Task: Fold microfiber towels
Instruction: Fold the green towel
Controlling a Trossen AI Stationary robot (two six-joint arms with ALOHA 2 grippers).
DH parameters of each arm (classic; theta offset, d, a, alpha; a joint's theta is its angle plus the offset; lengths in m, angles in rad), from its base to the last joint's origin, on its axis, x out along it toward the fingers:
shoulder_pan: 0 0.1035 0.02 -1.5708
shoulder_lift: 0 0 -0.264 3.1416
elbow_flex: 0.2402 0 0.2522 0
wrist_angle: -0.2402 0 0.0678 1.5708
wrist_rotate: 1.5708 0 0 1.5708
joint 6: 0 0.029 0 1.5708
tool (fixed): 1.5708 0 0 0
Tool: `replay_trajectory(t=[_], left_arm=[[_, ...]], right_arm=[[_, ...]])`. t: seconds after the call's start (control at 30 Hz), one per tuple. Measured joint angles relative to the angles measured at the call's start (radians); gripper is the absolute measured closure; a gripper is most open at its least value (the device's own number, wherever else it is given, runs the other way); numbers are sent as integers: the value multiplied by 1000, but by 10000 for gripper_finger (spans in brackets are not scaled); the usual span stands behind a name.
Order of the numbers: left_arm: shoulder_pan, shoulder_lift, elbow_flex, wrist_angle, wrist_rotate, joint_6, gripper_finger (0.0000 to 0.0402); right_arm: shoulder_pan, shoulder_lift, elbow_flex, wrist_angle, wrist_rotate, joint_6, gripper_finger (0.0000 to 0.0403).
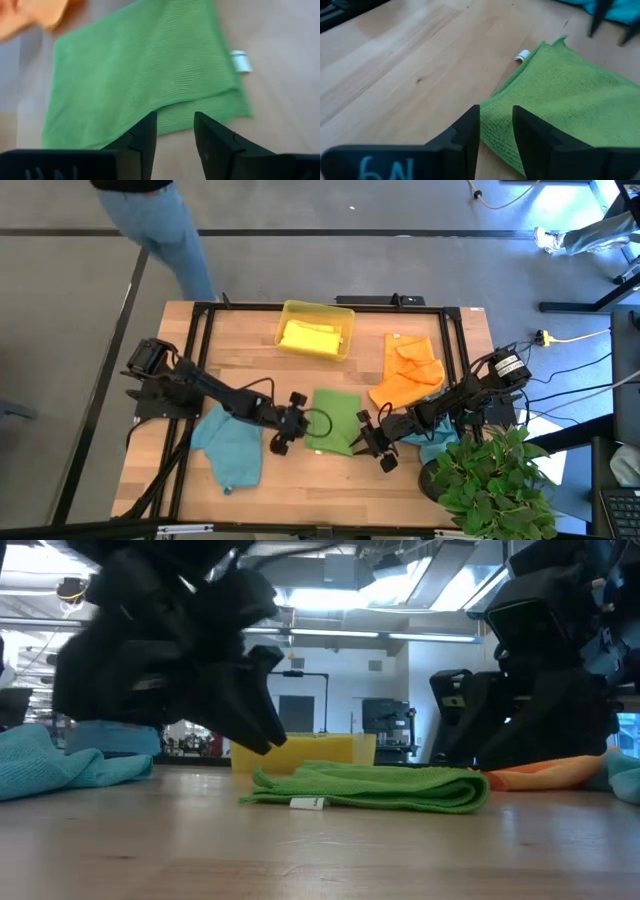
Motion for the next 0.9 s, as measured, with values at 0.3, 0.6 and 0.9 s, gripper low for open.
replay_trajectory(t=[0.3, 0.6, 0.9], left_arm=[[-59, 0, 0, 3, -191, 207, 253], [-89, 0, 145, -122, -208, 180, 184], [-99, 0, 157, -319, -250, 182, 143]], right_arm=[[0, 0, 0, -1, 22, -37, 287], [0, 0, 0, -1, 34, -37, 287], [0, 0, 0, -23, 49, -41, 287]])
